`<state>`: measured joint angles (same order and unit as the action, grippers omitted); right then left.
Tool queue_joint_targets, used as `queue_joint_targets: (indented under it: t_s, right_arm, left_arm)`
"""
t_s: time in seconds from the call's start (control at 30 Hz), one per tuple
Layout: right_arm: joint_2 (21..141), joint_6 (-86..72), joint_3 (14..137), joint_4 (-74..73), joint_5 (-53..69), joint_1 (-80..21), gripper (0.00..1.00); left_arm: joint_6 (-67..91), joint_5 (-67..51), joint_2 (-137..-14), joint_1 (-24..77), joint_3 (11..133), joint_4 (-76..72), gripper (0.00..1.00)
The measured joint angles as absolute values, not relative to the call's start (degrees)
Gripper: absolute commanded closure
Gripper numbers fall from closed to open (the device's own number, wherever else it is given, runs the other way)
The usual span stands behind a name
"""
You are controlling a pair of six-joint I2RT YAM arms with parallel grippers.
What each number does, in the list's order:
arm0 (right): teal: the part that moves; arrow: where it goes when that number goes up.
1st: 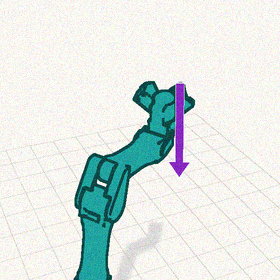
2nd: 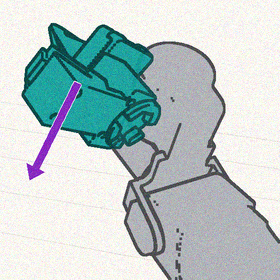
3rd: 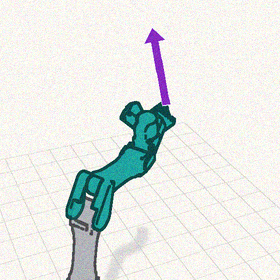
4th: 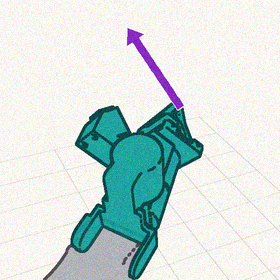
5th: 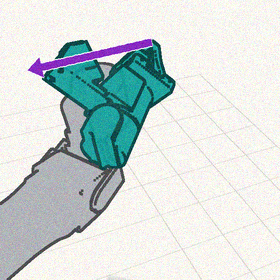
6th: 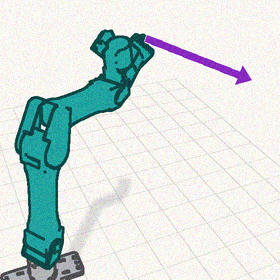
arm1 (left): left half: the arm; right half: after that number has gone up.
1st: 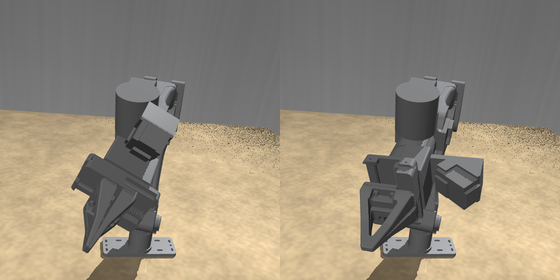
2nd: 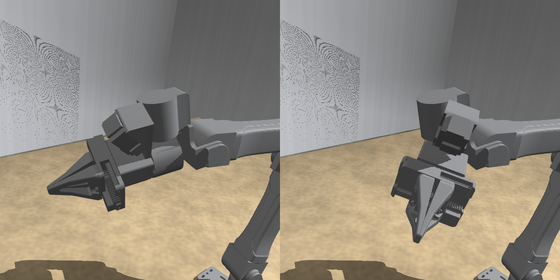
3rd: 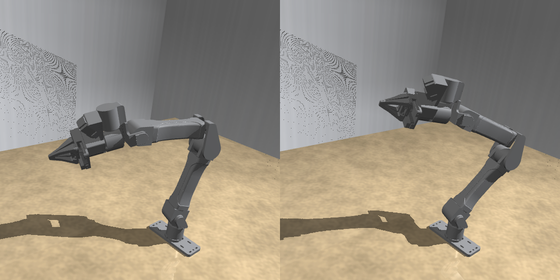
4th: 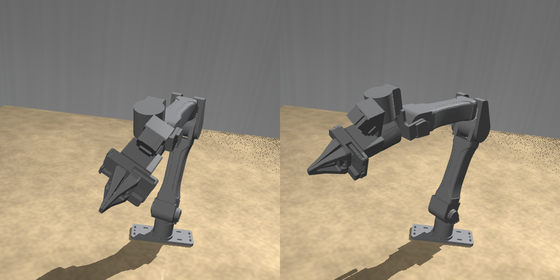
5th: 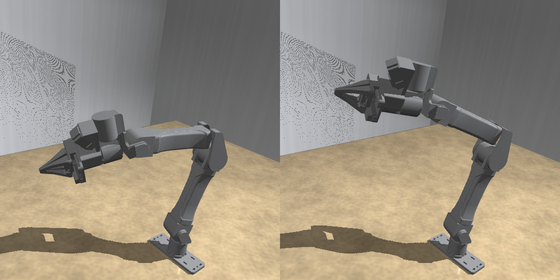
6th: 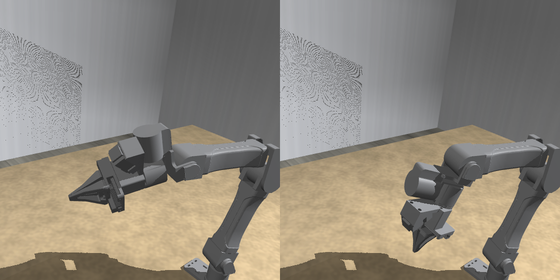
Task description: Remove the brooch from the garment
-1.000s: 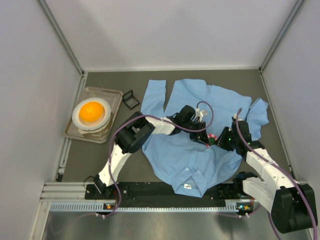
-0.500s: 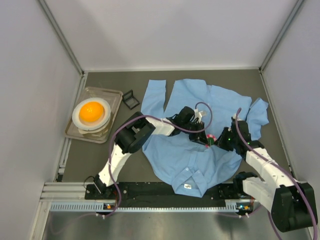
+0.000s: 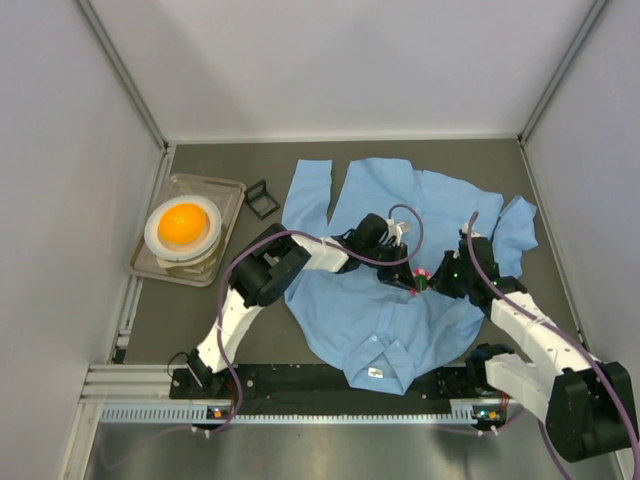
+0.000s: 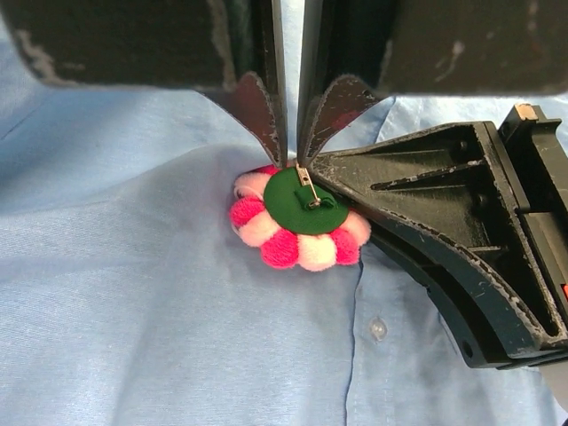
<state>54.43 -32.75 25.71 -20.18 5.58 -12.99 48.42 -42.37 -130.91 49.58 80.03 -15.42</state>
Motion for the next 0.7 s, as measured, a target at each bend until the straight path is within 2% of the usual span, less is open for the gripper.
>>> queue_joint_targets:
  t_s: [0.1, 0.2, 0.7]
  right_arm:
    - [55.09, -33.06, 25.71, -19.92, 5.87, -12.99, 0.93]
    - [56.62, -33.61, 25.71, -19.0, 6.9, -12.99, 1.0]
    - [57.1, -36.77, 22.7, -12.82, 9.21, -12.99, 1.0]
  left_arm:
    - [48.77, -42.37, -130.89, 49.58, 79.68, -16.08, 1.0]
    - [49.39, -42.39, -130.87, 49.58, 79.07, -17.32, 1.0]
    - [50.94, -41.67, -129.38, 49.58, 73.56, -25.34, 1.0]
